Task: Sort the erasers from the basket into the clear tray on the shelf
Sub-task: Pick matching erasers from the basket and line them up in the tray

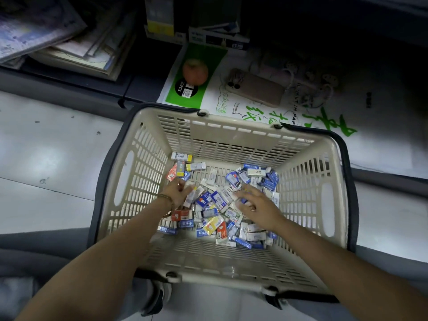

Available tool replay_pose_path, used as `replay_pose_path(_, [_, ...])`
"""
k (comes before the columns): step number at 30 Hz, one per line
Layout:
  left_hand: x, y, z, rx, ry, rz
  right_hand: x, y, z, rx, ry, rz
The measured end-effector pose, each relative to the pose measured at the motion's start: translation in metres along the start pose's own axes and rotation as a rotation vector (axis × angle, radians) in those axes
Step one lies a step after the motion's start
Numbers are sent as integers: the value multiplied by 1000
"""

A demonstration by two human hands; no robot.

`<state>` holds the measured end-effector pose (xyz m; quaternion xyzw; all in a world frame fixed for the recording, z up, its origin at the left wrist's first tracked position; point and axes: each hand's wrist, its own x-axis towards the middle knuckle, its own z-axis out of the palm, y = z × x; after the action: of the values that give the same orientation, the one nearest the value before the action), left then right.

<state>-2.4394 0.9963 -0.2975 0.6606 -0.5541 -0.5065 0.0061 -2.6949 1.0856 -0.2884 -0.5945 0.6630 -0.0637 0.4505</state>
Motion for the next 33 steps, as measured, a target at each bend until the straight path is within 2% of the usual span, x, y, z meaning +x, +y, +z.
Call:
replay_pose_path(2, [-2, 6, -2, -137, 11, -42, 5, -2, -5, 167, 86, 167])
replay_pose_path(4, [-4, 11, -3, -222, 19, -59, 4, -3, -2, 87, -12, 248])
replay_pose_path(6, [-5, 14, -4, -258, 20, -65, -2, -6, 12, -4, -141, 180])
replay_pose_path(8, [-7, 18, -4, -329, 12, -74, -6, -10, 20, 85, -197, 82])
replay_pose_path(9, [-6, 19, -4, -384, 1, -79, -5, -13, 20, 170, -166, 71])
replay_pose_path(11, [-6, 22, -3, -468, -11, -83, 2, -17, 12, 334, 18, 136])
replay_pose_path(13, [-5, 23, -1, -543, -19, -99, 7, -15, 4, 344, 135, 206])
replay_pose_path(16, [-4, 26, -1, -646, -57, -164, 8, -9, 7, 110, 33, 224])
replay_pose_path(17, [-4, 27, -1, -659, -67, -188, 7, -7, 11, 73, 44, 218])
replay_pose_path(19, [-6, 30, 2, -663, -103, -200, 8, -9, 14, 69, 82, 226])
replay_pose_path(22, [-8, 35, 5, -708, -169, -210, 13, -13, 12, 36, 23, 275])
replay_pose_path(26, [-9, 38, -1, -726, -230, -215, 9, -16, 1, 314, 57, 330])
replay_pose_path(30, [-19, 59, -17, -798, -250, -146, -1, -34, -36, 503, 258, 228])
replay_pose_path(33, [-33, 87, -32, -750, -270, -60, -8, -64, -71, 656, 366, 173])
